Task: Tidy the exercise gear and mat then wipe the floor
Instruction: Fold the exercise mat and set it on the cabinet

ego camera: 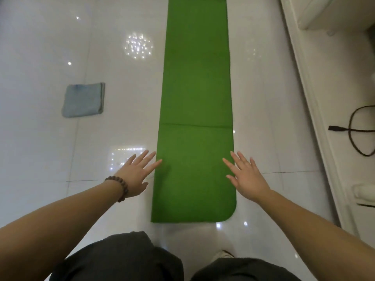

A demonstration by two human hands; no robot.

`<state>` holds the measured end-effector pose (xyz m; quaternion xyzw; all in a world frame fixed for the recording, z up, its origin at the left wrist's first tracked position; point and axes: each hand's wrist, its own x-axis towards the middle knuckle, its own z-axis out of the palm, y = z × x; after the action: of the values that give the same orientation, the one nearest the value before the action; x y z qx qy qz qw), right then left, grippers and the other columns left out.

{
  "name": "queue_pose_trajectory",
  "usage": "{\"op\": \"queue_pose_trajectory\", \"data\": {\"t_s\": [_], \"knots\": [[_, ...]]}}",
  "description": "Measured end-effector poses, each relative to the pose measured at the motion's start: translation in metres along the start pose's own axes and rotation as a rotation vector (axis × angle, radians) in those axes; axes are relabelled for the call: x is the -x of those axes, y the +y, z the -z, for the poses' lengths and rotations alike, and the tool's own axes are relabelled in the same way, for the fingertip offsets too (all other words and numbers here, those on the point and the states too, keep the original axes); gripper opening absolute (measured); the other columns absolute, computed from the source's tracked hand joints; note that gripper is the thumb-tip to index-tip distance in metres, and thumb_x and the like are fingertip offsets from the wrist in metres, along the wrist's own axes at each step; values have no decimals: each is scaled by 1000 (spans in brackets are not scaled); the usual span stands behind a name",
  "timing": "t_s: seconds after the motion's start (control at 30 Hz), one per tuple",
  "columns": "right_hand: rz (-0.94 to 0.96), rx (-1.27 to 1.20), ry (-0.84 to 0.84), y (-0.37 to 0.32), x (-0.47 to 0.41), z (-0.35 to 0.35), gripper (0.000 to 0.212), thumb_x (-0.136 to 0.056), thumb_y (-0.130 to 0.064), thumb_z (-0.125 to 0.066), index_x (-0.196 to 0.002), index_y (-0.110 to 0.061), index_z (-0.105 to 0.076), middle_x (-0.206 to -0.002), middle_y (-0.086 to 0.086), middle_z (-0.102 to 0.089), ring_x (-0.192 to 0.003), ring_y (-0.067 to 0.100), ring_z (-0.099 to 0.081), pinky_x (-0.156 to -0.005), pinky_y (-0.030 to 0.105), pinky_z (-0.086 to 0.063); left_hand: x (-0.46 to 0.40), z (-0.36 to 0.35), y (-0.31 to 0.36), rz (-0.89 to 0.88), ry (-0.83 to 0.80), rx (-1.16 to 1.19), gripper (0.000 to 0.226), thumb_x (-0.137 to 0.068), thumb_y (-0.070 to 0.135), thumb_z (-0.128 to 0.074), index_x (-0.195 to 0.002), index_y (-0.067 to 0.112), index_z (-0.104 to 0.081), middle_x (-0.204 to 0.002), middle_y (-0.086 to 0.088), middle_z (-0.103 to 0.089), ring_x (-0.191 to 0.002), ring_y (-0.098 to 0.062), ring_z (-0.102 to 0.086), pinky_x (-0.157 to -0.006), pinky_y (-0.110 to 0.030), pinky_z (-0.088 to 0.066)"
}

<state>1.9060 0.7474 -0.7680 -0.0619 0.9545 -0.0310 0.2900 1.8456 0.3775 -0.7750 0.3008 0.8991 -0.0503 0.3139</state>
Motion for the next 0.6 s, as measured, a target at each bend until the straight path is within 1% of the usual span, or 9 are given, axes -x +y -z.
{"op": "queue_pose_trajectory", "data": {"t_s": [0.1, 0.23, 0.27, 0.33, 0.4, 0.47, 0.5, 0.53, 0.6], "knots": [[33, 64, 16, 7, -36, -24, 56, -101, -46, -24, -149, -37, 4, -157, -2, 15, -145, 20, 16, -115, 46, 10, -37, -22, -4, -78, -12, -115, 82, -96, 28, -46, -149, 36, 15, -149, 6, 30, -145, -21, 21, -119, -43, 8], [54, 49, 0, 13, -59, -41, 57, -100, -46, -26, -141, -43, 13, -151, -6, 23, -145, 19, 15, -118, 46, 6, -68, -48, -4, -152, 68, -140, 83, -93, 18, -50, -152, 33, 6, -156, 4, 18, -145, -20, 16, -115, -41, 11], [63, 43, -11, 13, -59, -42, 57, -101, -45, -28, -142, -43, 12, -151, -6, 23, -146, 18, 14, -118, 45, 5, -72, -55, -5, -179, 143, -126, 85, -88, 16, -56, -153, 32, -2, -159, 0, 8, -147, -22, 8, -116, -42, 7], [90, 6, -20, 17, -57, -43, 58, -102, -38, -31, -146, -42, 6, -156, -6, 17, -147, 17, 6, -119, 43, 1, -73, -62, -6, -216, 248, -89, 86, -73, 12, -71, -148, 28, -32, -156, -8, -27, -144, -29, -24, -114, -49, -13], [122, -48, -38, 24, -54, -42, 62, -101, -18, -36, -149, -40, -3, -160, -5, 6, -147, 15, -5, -118, 39, -3, -72, -67, -10, -214, 341, 33, 78, -65, 0, -72, -137, 23, -52, -144, -9, -48, -135, -31, -42, -110, -52, -22], [142, -128, -92, 33, -50, -39, 77, -92, 6, -33, -149, -40, -11, -160, -6, -8, -146, 13, -14, -118, 35, -5, -72, -61, -9, -208, 445, 206, 68, -65, -13, -64, -126, 17, -61, -136, -10, -56, -131, -32, -47, -109, -52, -22], [146, -182, -108, 38, -49, -37, 83, -87, 12, -31, -147, -42, -15, -158, -7, -16, -145, 12, -16, -118, 34, -6, -73, -55, -8, -200, 497, 292, 63, -66, -18, -59, -121, 14, -64, -133, -10, -58, -129, -32, -49, -110, -50, -22], [141, -238, -112, 43, -47, -35, 87, -84, 16, -30, -144, -45, -18, -157, -8, -21, -144, 10, -18, -119, 34, -7, -73, -49, -6, -189, 541, 379, 58, -69, -19, -53, -118, 11, -65, -130, -9, -60, -128, -30, -49, -111, -46, -21], [118, -326, -95, 56, -45, -29, 92, -78, 20, -31, -141, -47, -22, -154, -12, -25, -144, 7, -18, -120, 35, -9, -73, -35, -7, -125, 587, 593, 45, -80, -11, -50, -115, 12, -66, -127, 1, -59, -127, -18, -47, -114, -29, -19]]}}
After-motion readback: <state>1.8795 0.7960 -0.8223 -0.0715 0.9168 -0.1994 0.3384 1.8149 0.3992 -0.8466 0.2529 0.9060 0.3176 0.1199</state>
